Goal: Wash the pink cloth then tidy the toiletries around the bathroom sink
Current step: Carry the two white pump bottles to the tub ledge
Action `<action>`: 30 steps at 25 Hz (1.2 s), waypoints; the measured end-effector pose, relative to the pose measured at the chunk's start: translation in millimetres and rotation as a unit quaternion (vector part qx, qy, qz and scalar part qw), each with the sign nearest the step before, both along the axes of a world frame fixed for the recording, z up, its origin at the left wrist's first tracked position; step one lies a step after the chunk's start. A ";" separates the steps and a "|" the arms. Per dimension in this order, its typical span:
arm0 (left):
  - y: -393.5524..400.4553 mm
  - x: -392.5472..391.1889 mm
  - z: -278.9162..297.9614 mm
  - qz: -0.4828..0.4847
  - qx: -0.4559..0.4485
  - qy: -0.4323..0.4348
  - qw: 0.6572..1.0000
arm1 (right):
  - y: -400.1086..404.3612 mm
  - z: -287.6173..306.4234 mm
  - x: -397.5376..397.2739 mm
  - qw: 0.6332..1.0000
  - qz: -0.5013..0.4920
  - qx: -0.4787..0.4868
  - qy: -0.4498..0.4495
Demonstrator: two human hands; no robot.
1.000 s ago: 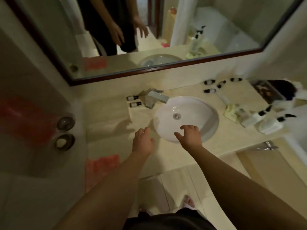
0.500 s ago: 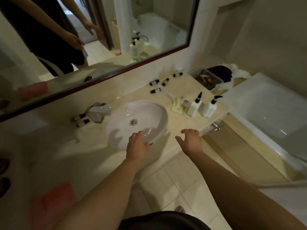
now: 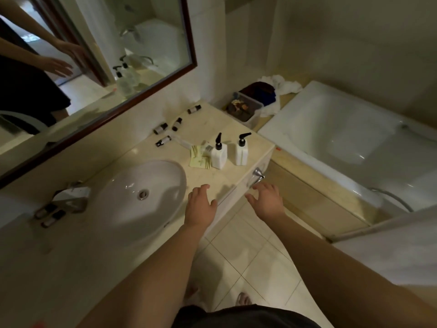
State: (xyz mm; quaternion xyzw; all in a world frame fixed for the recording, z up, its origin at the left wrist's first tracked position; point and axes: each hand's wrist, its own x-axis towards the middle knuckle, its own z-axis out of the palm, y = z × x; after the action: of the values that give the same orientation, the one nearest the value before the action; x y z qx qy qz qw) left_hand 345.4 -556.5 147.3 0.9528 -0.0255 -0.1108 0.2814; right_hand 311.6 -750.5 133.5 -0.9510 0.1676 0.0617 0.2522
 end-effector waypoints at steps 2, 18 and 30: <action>-11.6 12.6 -3.6 -0.013 0.009 0.007 1.000 | -9.0 -1.2 11.9 1.000 -0.013 0.010 -0.002; -14.4 187.8 -47.9 0.005 -0.023 0.075 0.997 | -22.0 -32.9 189.4 0.989 -0.120 0.025 0.083; -49.9 226.3 -99.1 0.054 -0.058 0.157 0.984 | -40.5 -85.8 255.3 0.987 -0.098 0.088 0.095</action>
State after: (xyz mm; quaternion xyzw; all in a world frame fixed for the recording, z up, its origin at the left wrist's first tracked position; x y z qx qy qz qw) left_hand 571.7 -606.4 48.1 0.9058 0.0640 -0.2416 0.3420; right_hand 566.9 -791.0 47.7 -0.8938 0.2773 0.1408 0.3231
